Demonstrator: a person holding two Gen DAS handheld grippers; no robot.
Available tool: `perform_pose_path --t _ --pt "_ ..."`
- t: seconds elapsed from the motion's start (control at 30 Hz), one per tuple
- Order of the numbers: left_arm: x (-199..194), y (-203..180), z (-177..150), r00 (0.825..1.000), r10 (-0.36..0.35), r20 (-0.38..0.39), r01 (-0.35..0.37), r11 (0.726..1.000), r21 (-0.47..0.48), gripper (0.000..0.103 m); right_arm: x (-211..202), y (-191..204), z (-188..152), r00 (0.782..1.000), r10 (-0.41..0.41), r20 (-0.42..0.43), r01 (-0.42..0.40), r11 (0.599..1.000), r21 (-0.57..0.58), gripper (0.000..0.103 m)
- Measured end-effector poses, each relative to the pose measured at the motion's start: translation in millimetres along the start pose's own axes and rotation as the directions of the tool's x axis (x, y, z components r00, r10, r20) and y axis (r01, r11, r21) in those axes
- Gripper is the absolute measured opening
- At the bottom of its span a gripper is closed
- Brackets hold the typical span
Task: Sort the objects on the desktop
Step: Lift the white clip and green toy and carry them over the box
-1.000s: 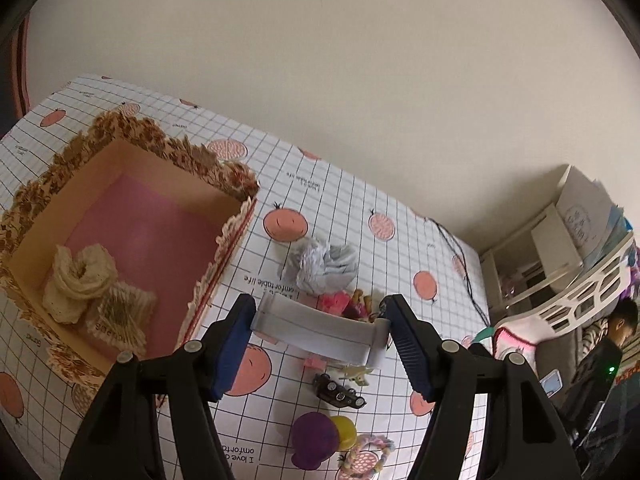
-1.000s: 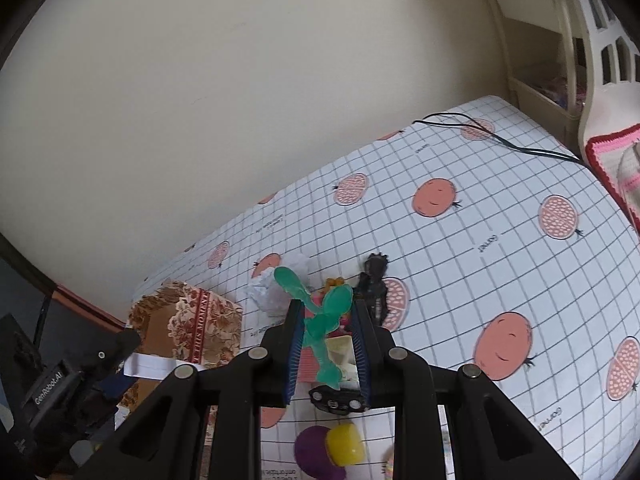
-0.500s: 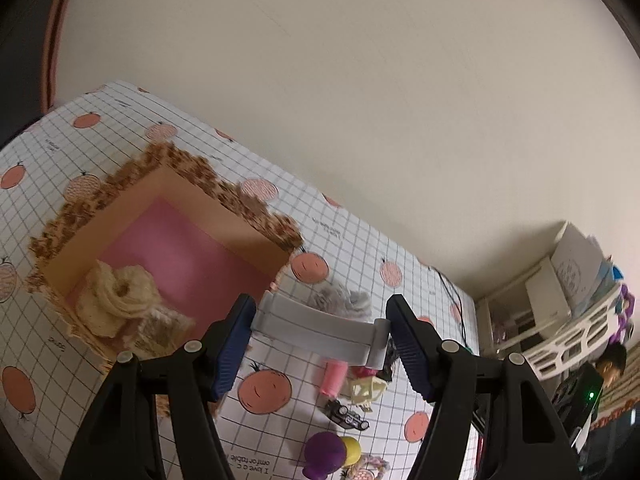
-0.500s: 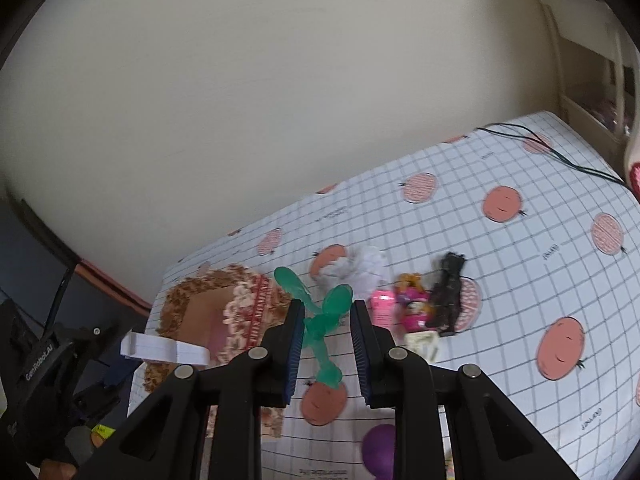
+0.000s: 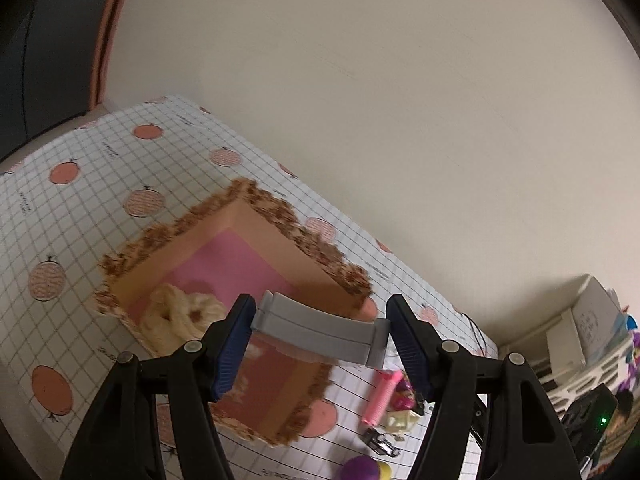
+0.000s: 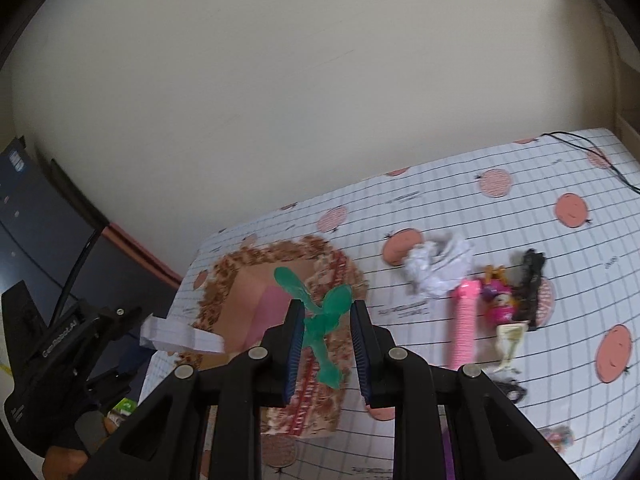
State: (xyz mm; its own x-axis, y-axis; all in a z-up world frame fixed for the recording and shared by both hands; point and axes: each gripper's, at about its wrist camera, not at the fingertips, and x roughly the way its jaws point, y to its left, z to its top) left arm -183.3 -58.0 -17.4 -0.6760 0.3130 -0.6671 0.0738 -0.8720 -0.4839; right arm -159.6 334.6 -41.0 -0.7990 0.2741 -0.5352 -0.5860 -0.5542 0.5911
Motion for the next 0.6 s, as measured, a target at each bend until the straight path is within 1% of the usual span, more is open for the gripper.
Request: perform_pose_path --t 0.37,0.6 --pt "-15 29 10 0.997 0.062 0.048 -0.059 0.996 -0.061 0.069 24 41 -12 0.995 0.064 -0.070 -0.070 0.995 -0.072 0.026" --pt "-15 41 13 0.995 0.087 0.047 -0.082 0.993 -0.083 0.069 38 63 -21 0.990 0.093 -0.107 -0.104 0.989 -0.109 0.026"
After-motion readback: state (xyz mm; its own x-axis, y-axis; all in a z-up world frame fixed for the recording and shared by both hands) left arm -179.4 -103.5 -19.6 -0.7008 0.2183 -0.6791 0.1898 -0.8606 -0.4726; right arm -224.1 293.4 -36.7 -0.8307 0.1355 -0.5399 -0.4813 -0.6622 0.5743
